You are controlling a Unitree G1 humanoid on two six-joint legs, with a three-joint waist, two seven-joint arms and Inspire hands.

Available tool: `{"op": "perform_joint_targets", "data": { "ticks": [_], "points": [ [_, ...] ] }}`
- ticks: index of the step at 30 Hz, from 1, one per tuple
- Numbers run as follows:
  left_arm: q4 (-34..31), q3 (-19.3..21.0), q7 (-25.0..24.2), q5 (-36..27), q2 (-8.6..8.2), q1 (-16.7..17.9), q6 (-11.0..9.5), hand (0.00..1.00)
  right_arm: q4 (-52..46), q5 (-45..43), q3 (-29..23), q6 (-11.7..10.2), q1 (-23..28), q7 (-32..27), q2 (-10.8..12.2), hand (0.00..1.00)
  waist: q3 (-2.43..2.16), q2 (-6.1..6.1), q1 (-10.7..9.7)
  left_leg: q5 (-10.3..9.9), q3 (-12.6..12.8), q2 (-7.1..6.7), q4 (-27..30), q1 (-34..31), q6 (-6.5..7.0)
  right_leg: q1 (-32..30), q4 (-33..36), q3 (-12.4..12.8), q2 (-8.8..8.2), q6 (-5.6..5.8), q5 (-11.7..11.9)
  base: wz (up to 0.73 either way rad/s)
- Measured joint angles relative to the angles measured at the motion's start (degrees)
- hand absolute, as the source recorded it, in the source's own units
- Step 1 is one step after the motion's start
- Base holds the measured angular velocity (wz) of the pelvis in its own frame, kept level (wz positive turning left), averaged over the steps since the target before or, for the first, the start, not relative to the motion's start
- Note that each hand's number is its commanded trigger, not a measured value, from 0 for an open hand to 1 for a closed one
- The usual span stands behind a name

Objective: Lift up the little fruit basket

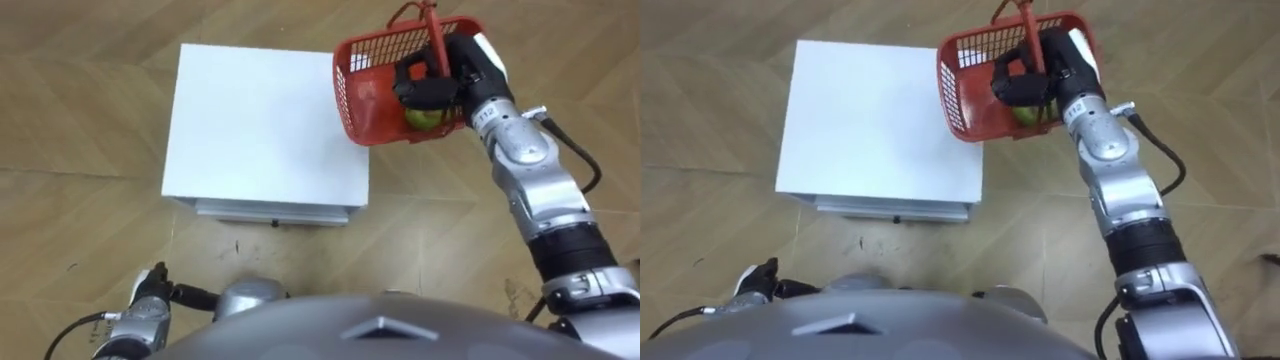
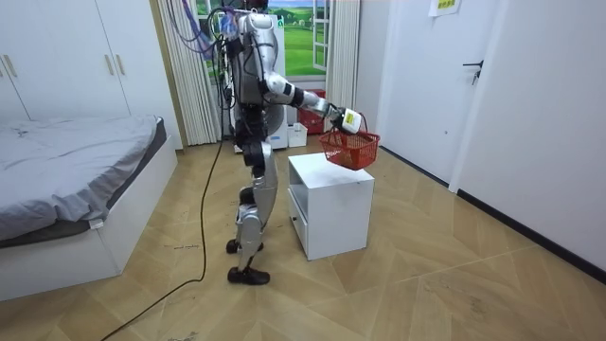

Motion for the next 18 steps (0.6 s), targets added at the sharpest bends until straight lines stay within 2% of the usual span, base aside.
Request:
{"op": "perform_joint_targets", "data": {
  "ticks": [1,2,3,4,5,6,7,8,9,10,13,18],
  "points": [
    [0.18,-0.29,-0.59,1.61,0.36,-0.38,0.07,0.00,0.20,0.49,-0.20,0.08,-0.46,-0.11,0.71,1.00,0.61,-2.46,-0.22,-1.67,2.68,-1.59,2.23,-5.01,-1.85,0.61,-2.21,4.09,-1.51,-0.03,0.02,0.70],
    [0.12,-0.89,-0.80,2.49,0.35,-0.93,0.20,0.00,0.33,0.56,-0.48,0.08,-0.62,-0.16,0.53,1.00,0.48,-2.87,-0.35,-0.93,3.53,-2.34,0.16,-7.79,-1.59,0.31,-2.91,5.14,-2.03,-0.01,0.01,0.99],
    [-0.68,-3.21,-0.94,4.01,0.30,-1.51,0.55,0.00,1.61,0.47,-1.32,0.28,-1.74,-0.64,-0.25,1.00,0.50,-2.78,0.13,7.13,5.08,-2.02,-3.41,-13.06,0.23,-0.86,-2.41,5.22,-2.11,1.35,-0.85,0.72],
    [-0.82,-4.44,-0.95,5.28,0.79,-0.79,1.12,0.00,4.58,-0.07,-1.04,0.77,-3.07,-0.85,0.56,1.00,0.35,-4.07,1.37,7.65,7.39,-2.18,-1.63,-13.89,1.51,-1.32,-1.60,4.30,-2.95,3.23,-2.18,0.48],
    [-0.55,-4.72,-0.98,5.66,0.75,-0.72,1.69,0.00,5.31,-0.20,-0.86,1.14,-3.45,-0.70,1.10,1.00,0.43,-4.01,1.94,7.65,7.22,-2.20,-1.29,-13.79,1.52,-1.64,-1.72,3.21,-2.97,3.57,-2.34,0.11],
    [-0.38,-5.31,-1.01,5.67,0.55,-0.39,2.78,0.00,5.69,-0.27,0.20,1.32,-3.75,-0.66,1.51,1.00,0.65,-3.17,3.03,7.65,6.21,-2.00,-0.59,-13.71,1.53,-1.67,-1.98,1.11,-2.66,3.78,-2.49,0.14],
    [-0.12,-5.39,-1.02,5.66,0.44,-0.29,3.18,0.00,5.86,-0.13,1.31,1.29,-4.08,-0.66,1.50,1.00,0.71,-2.04,3.54,7.63,5.12,-1.75,-0.52,-13.39,1.51,-2.42,-2.61,0.73,-2.09,3.64,-2.36,0.18],
    [0.17,-5.34,-1.02,5.66,0.44,-0.46,3.33,0.00,5.95,-0.13,1.61,1.29,-4.19,-0.68,1.50,1.00,0.76,-1.63,3.66,7.63,4.91,-1.80,-0.53,-13.24,1.50,-2.84,-3.17,0.52,-2.07,3.28,-1.96,0.30],
    [0.88,-5.24,-1.02,6.02,0.75,-1.00,3.42,0.00,6.48,-0.05,2.18,1.27,-4.32,-0.75,1.50,1.00,0.80,-1.40,3.64,7.59,4.94,-2.48,-0.65,-12.87,1.49,-3.80,-4.07,0.67,-2.57,3.30,0.29,0.42],
    [1.54,-5.11,-0.97,6.18,0.95,-1.40,3.40,0.00,7.75,0.22,2.87,1.20,-4.40,-0.79,1.48,1.00,0.68,-1.18,3.65,7.53,4.77,-3.14,-0.97,-12.38,1.52,-4.38,-3.25,0.27,-3.21,2.90,-0.15,0.35],
    [1.71,-4.85,-1.10,6.31,0.38,-1.43,3.21,0.00,11.39,1.20,4.58,1.23,-6.09,-0.61,1.57,1.00,0.57,-0.24,4.39,7.52,4.62,-2.77,-1.82,-12.07,1.49,-4.46,-2.84,-0.24,-2.87,2.56,-0.26,-0.04],
    [1.23,-4.44,-1.74,8.38,-0.80,-1.27,3.91,0.00,14.17,4.99,4.92,2.02,-6.20,-0.44,1.59,1.00,0.50,-0.25,4.34,6.86,4.45,-1.86,-2.06,-12.98,1.12,-5.74,-2.12,-1.48,-1.74,1.64,0.11,-0.02]
  ]
}}
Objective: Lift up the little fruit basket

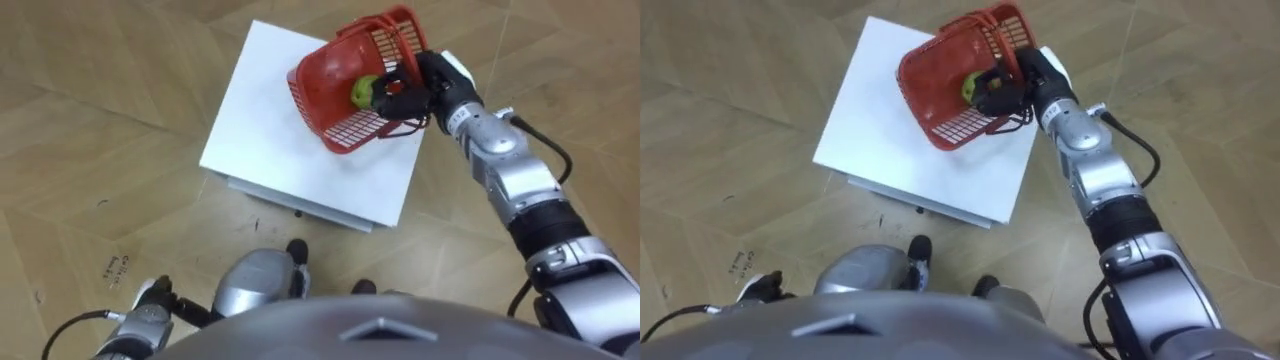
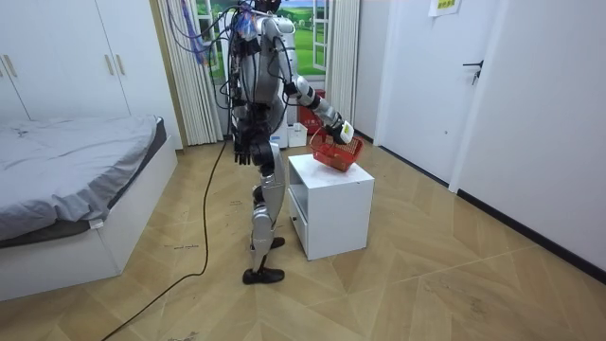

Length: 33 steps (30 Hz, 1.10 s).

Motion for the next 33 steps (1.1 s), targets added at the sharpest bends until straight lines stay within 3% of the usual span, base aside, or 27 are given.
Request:
{"op": "perform_joint_targets", "data": {
  "ticks": [9,10,11,18,33],
  "points": [
    [-0.83,-0.15,-2.14,-0.02,-0.44,0.00,1.20,0.00,1.05,0.65,0.61,1.88,-0.13,0.39,1.31,1.00,-0.01,-0.03,0.79,-0.80,-0.97,-0.04,3.35,-2.21,0.47,-0.91,1.49,-1.40,-0.09,0.01,0.07,0.05],
    [-1.04,-0.15,-2.55,-0.02,-0.44,0.00,1.20,0.00,1.21,1.33,0.61,1.88,-0.15,0.39,1.40,0.71,-0.01,-0.02,0.80,-0.87,-1.25,-0.09,3.86,-2.74,0.55,-1.01,1.47,-1.86,-0.13,0.01,0.07,0.13],
    [-1.05,-0.14,-2.66,-0.02,-0.42,0.00,1.20,0.00,1.61,1.70,0.61,1.88,-0.28,0.41,1.53,0.02,-0.01,-0.03,0.84,-0.87,-1.42,-0.14,3.88,-2.83,0.56,-1.02,1.47,-1.97,-0.14,0.01,0.07,0.14],
    [-0.43,-0.18,-3.16,-0.06,-0.43,0.03,1.21,0.00,6.71,2.30,1.19,1.91,-1.51,1.02,2.60,0.00,0.00,-0.04,1.29,-1.27,-2.25,-0.25,5.05,-3.77,0.64,-0.96,1.41,-3.69,-0.15,0.03,0.07,0.07],
    [0.34,-1.01,-4.29,-0.19,-0.45,0.08,1.15,0.00,8.26,1.72,2.87,1.65,-1.46,0.88,3.70,0.00,0.02,0.04,1.47,-1.49,-2.39,-0.14,5.68,-4.05,0.57,-0.96,1.49,-3.60,0.03,0.03,0.07,0.00]
  ]
}}
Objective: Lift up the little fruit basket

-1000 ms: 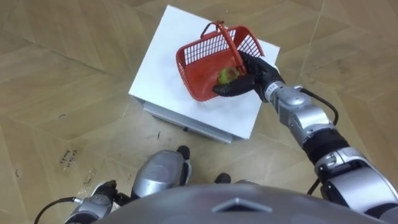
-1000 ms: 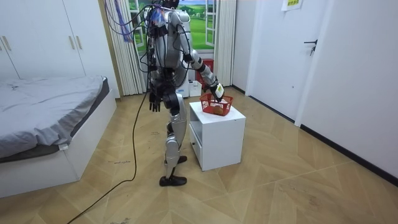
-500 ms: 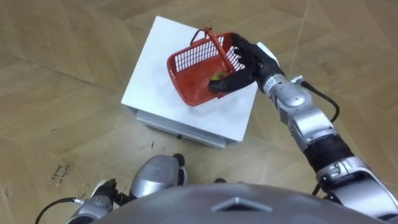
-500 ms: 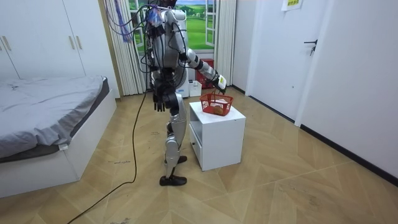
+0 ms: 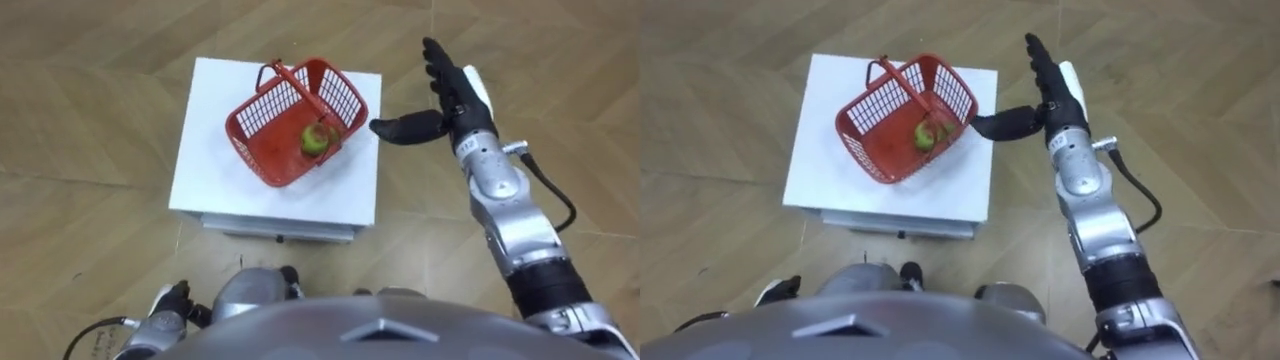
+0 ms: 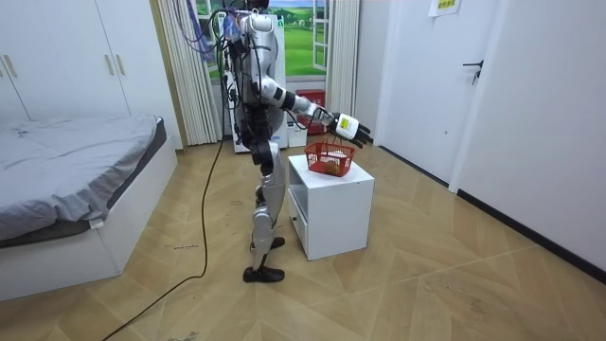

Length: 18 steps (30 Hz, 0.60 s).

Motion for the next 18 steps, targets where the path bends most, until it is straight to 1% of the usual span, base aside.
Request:
{"op": "perform_joint_targets", "data": {
  "ticks": [1,3,4,5,8,12,14,15,17,18],
  "points": [
    [-0.25,0.45,0.48,-0.34,0.02,0.02,-0.18,0.00,1.86,-0.06,-0.71,-0.15,0.55,-0.36,0.03,0.00,-0.08,0.06,-0.46,-0.01,0.10,0.00,-0.29,0.44,-0.01,0.26,0.01,0.00,-0.01,0.00,0.00,-0.07],
    [-1.86,1.76,1.01,-0.96,-0.13,0.26,-0.49,0.00,4.22,-0.92,-1.84,-0.25,2.19,-0.81,0.03,0.00,-0.10,-0.08,-1.13,-0.02,0.29,-0.07,-0.81,0.95,-0.03,0.88,-0.39,0.11,-0.03,0.00,0.00,-0.06],
    [-1.96,2.82,1.33,-1.16,-0.13,0.36,-1.04,0.00,7.72,-1.68,-2.41,-0.75,3.03,-0.84,0.06,0.00,-0.15,-0.23,-1.54,-0.02,0.55,-0.15,-1.35,1.87,-0.03,1.48,-1.13,0.11,-0.05,0.00,0.01,-0.08],
    [-1.96,3.17,1.41,-1.17,-0.13,0.46,-1.09,0.00,9.90,-1.99,-2.65,-0.79,3.31,-0.88,0.07,0.00,-0.13,-0.24,-1.71,-0.05,0.68,-0.15,-1.57,2.39,-0.06,1.94,-1.21,0.10,-0.03,0.00,0.01,-0.08],
    [-1.94,3.80,1.96,-2.13,-0.08,1.21,-2.32,0.00,21.05,-3.22,-4.49,-0.86,5.94,-1.86,0.09,0.00,-0.11,0.10,-1.92,-0.24,1.12,-0.08,-2.56,4.22,-0.24,2.99,-1.22,0.76,0.12,0.02,0.00,-0.10],
    [-1.42,4.36,2.32,-1.94,-0.37,1.50,-2.69,0.00,33.27,-3.09,-6.98,-0.80,6.56,-1.80,0.08,0.00,-0.12,0.21,-1.96,-0.26,1.33,-0.13,-3.00,4.37,-0.26,3.23,-1.84,1.29,0.16,0.04,-0.02,-0.07],
    [-0.89,5.07,2.54,-1.62,-0.46,2.05,-2.61,0.00,37.97,-2.95,-7.52,-0.76,6.61,-1.71,0.03,0.00,-0.03,0.29,-1.99,-0.33,1.43,-0.10,-3.23,5.12,-0.36,3.75,-1.99,1.43,0.25,0.04,-0.02,-0.06],
    [-0.68,5.20,2.54,-0.71,-0.48,2.38,-2.13,0.00,39.77,-2.74,-7.58,-0.67,7.05,-1.33,0.07,0.00,-0.09,0.36,-1.97,-0.45,1.40,-0.02,-3.19,5.32,-0.49,3.96,-1.99,1.41,0.33,0.05,-0.02,0.00],
    [-0.66,5.22,2.44,0.95,-0.57,2.76,-1.11,0.00,41.81,-2.61,-7.58,-0.56,7.16,-0.05,0.20,0.00,0.07,0.62,-1.93,-0.47,1.38,0.02,-3.05,5.28,-0.52,4.02,-2.02,1.36,0.37,0.04,-0.02,0.00],
    [-0.56,5.23,2.24,1.49,-0.73,2.97,-0.26,0.00,43.47,-2.48,-7.59,-0.51,6.99,0.98,0.20,0.00,0.03,0.67,-1.93,-0.50,1.28,0.02,-2.94,5.34,-0.52,4.23,-2.02,1.35,0.37,0.05,-0.02,0.04]
  ]
}}
